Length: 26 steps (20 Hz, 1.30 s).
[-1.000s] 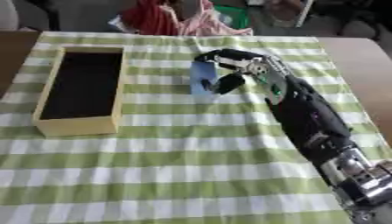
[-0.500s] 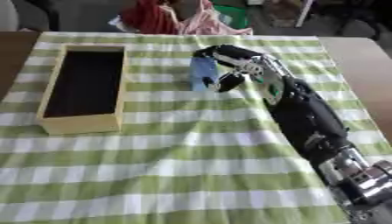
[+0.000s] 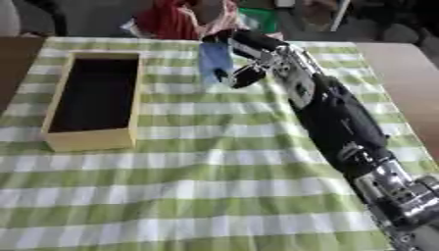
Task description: Pick up objects on the table and place them in the box.
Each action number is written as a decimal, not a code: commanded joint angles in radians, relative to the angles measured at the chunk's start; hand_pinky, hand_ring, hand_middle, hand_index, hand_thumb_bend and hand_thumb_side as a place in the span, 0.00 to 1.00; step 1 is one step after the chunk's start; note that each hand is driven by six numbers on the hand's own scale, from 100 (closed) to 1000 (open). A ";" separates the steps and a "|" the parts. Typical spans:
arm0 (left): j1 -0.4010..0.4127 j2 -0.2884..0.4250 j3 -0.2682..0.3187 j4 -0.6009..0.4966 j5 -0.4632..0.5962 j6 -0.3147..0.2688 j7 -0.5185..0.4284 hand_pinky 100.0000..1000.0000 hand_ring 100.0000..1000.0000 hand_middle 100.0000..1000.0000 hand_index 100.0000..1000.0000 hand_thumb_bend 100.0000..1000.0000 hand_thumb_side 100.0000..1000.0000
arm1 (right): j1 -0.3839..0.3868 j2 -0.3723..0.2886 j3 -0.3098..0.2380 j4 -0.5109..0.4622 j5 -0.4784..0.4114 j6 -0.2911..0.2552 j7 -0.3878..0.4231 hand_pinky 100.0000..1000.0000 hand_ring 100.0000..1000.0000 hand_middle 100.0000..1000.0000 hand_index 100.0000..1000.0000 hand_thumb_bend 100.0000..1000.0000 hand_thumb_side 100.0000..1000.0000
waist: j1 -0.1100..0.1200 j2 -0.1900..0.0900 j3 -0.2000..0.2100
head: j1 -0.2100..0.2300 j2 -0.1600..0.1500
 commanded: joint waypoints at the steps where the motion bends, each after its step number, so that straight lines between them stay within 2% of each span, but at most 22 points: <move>1: -0.004 0.019 -0.009 -0.013 0.005 -0.001 -0.009 0.58 0.87 0.67 0.64 0.00 0.57 | -0.045 -0.001 0.006 -0.032 -0.013 -0.006 0.016 0.87 0.99 0.46 0.96 0.00 0.00 | 0.003 -0.020 0.005 | -0.007 -0.003; 5: -0.009 0.019 -0.019 -0.012 0.009 0.000 -0.019 0.58 0.87 0.67 0.64 0.00 0.57 | -0.086 0.044 0.017 -0.016 -0.002 -0.012 0.032 0.87 0.99 0.46 0.96 0.00 0.02 | 0.000 -0.022 0.019 | -0.016 -0.006; 11: -0.018 0.018 -0.031 -0.012 0.015 0.002 -0.031 0.58 0.87 0.67 0.64 0.00 0.56 | -0.125 0.118 0.036 0.020 0.030 -0.031 0.047 0.87 0.99 0.46 0.96 0.00 0.00 | -0.004 -0.021 0.050 | -0.030 -0.014; 12: -0.020 0.018 -0.032 -0.012 0.016 0.002 -0.032 0.58 0.87 0.67 0.64 0.00 0.59 | -0.129 0.128 0.039 0.026 0.035 -0.034 0.049 0.87 0.99 0.46 0.96 0.00 0.05 | -0.004 -0.021 0.055 | -0.032 -0.015; 13: -0.022 0.018 -0.034 -0.012 0.017 0.001 -0.034 0.58 0.87 0.67 0.64 0.00 0.56 | -0.132 0.140 0.042 0.032 0.040 -0.038 0.051 0.87 0.99 0.46 0.96 0.00 0.00 | -0.004 -0.021 0.061 | -0.035 -0.017; 20: -0.031 0.012 -0.043 -0.012 0.023 0.004 -0.043 0.58 0.87 0.67 0.64 0.00 0.57 | -0.140 0.212 0.065 0.070 0.093 -0.059 0.066 0.88 1.00 0.47 0.96 0.00 0.00 | -0.004 -0.017 0.083 | -0.050 -0.021; 24: -0.032 0.011 -0.043 -0.012 0.023 0.006 -0.044 0.58 0.87 0.67 0.63 0.00 0.57 | -0.131 0.238 0.080 0.085 0.121 -0.074 0.079 0.87 1.00 0.54 0.97 0.00 0.00 | -0.005 -0.016 0.081 | -0.051 -0.022; 26: -0.032 0.010 -0.043 -0.012 0.022 0.007 -0.044 0.58 0.87 0.67 0.63 0.00 0.57 | -0.126 0.248 0.091 0.086 0.139 -0.084 0.085 0.88 1.00 0.64 0.97 0.00 0.00 | -0.006 -0.015 0.079 | -0.050 -0.022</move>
